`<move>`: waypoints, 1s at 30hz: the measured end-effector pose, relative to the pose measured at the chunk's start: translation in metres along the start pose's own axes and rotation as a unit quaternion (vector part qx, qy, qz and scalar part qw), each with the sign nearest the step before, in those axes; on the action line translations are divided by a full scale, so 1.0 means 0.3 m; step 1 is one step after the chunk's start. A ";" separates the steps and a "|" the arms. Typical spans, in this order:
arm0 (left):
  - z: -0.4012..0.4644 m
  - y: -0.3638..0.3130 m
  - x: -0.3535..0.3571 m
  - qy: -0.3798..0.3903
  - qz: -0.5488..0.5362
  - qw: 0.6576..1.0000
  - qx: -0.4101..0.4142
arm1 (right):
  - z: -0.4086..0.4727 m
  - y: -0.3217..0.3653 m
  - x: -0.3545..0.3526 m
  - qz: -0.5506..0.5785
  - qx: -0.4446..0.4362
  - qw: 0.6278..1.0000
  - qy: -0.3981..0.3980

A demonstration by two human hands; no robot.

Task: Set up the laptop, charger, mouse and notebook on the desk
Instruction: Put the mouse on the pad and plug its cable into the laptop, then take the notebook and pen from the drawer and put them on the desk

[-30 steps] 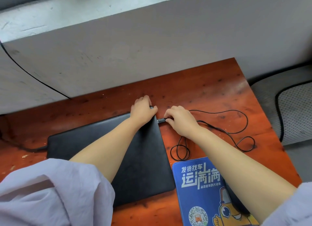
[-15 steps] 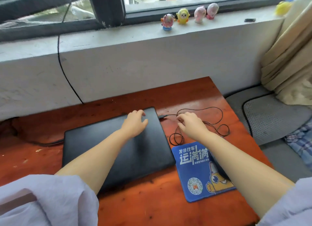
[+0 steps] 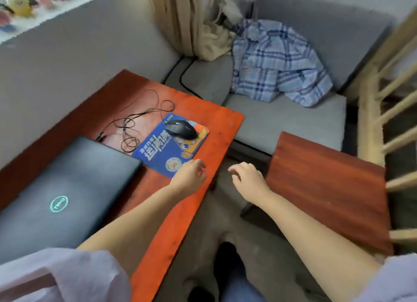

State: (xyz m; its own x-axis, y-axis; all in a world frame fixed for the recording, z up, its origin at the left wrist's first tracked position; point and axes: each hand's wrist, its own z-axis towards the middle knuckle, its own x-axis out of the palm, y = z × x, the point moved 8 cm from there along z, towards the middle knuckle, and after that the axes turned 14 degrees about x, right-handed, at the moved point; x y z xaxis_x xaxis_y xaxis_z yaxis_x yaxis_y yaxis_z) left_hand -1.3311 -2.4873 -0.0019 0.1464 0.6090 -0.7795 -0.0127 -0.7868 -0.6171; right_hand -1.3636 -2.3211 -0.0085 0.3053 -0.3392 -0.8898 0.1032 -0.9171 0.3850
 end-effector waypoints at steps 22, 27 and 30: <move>0.215 -0.207 1.281 0.096 -0.150 0.950 -0.256 | -0.443 -1.674 0.338 0.319 0.574 0.754 0.026; 0.252 -0.099 1.349 -0.014 -0.223 0.939 -0.261 | -0.420 -1.825 0.410 0.352 0.627 0.693 -0.057; 0.283 -0.079 1.338 -0.055 -0.182 0.953 -0.236 | -0.407 -1.847 0.446 0.373 0.624 0.679 -0.099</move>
State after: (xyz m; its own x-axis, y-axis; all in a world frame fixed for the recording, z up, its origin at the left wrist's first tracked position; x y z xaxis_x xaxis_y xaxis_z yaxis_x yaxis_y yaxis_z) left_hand -1.3562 -2.2157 -0.3093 -0.0489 0.8363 -0.5461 0.4696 -0.4633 -0.7516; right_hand -1.2643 -1.8329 -0.3111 -0.3149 -0.7149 -0.6243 -0.9312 0.1053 0.3490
